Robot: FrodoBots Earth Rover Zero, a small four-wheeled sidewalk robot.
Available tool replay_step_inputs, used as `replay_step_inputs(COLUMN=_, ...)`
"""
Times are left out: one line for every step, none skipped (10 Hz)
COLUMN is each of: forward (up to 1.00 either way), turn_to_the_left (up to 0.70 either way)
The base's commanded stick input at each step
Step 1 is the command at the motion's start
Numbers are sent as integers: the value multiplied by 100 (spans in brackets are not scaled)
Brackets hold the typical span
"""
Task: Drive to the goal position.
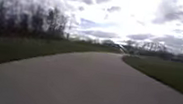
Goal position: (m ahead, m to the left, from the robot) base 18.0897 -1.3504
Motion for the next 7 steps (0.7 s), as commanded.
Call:
replay_step_inputs(forward=98, turn_to_the_left=0)
replay_step_inputs(forward=98, turn_to_the_left=0)
replay_step_inputs(forward=98, turn_to_the_left=0)
replay_step_inputs(forward=98, turn_to_the_left=0)
replay_step_inputs(forward=98, turn_to_the_left=0)
replay_step_inputs(forward=98, turn_to_the_left=0)
replay_step_inputs(forward=98, turn_to_the_left=0)
